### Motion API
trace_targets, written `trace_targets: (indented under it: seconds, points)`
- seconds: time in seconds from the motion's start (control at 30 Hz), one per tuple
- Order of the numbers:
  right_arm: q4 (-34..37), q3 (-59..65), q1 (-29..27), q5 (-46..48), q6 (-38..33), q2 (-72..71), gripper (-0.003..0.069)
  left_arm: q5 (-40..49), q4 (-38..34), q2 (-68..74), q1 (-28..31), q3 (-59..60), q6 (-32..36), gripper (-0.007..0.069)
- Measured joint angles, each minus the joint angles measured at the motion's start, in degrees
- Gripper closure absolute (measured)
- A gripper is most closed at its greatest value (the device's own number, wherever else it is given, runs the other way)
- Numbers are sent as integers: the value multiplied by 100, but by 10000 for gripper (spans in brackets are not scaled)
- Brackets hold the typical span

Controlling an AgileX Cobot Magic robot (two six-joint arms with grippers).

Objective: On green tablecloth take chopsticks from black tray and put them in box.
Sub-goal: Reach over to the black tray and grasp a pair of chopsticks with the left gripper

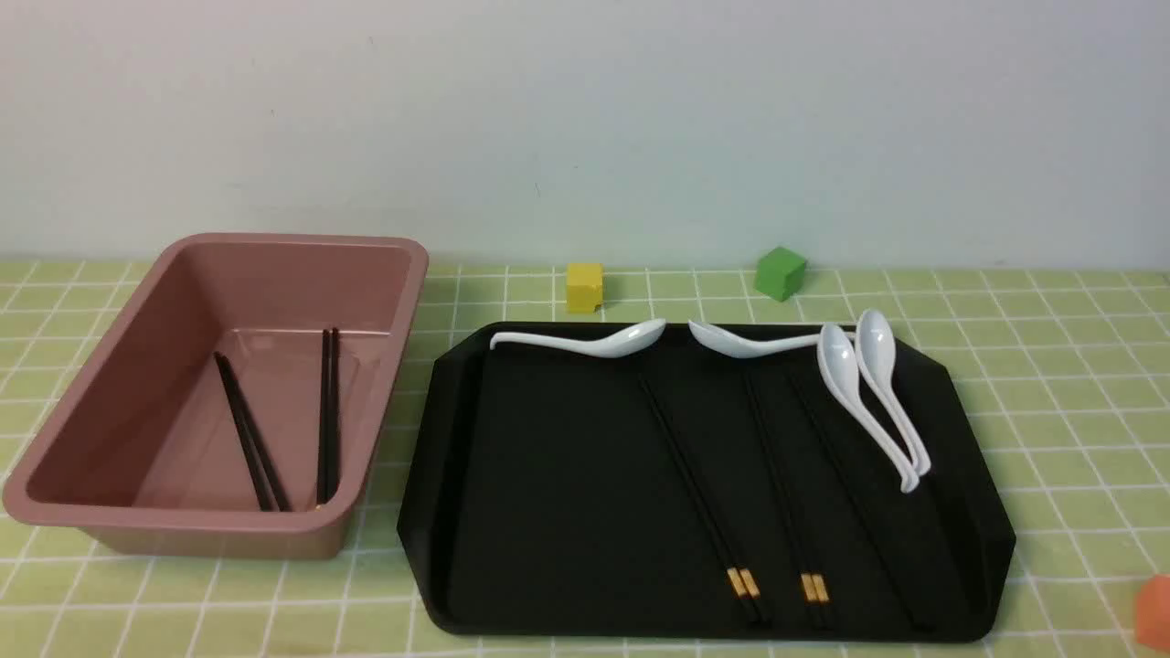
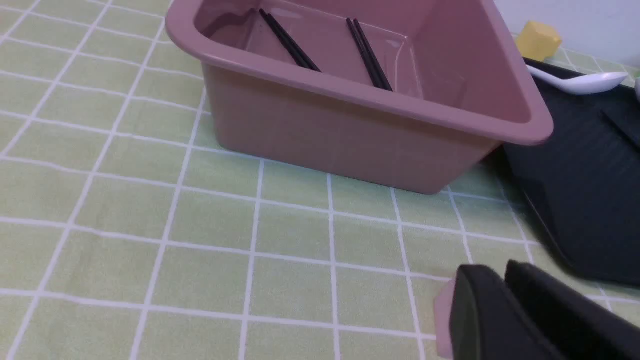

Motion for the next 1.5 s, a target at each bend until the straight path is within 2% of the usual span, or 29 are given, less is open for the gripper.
trace_targets:
  seconds: [1.23,1.4,1.43,1.5]
  points:
    - [0,0,0,0,0,0,419,0,-45,0,0,0,-38,511]
    - [0,0,0,0,0,0,419,-61,-1081,0,0,0,-749,511]
    - [0,0,0,0,0,0,419,-123,-1767,0,0,0,-1189,510]
    - [0,0,0,0,0,0,419,-180,-2651,0,0,0,-1711,507]
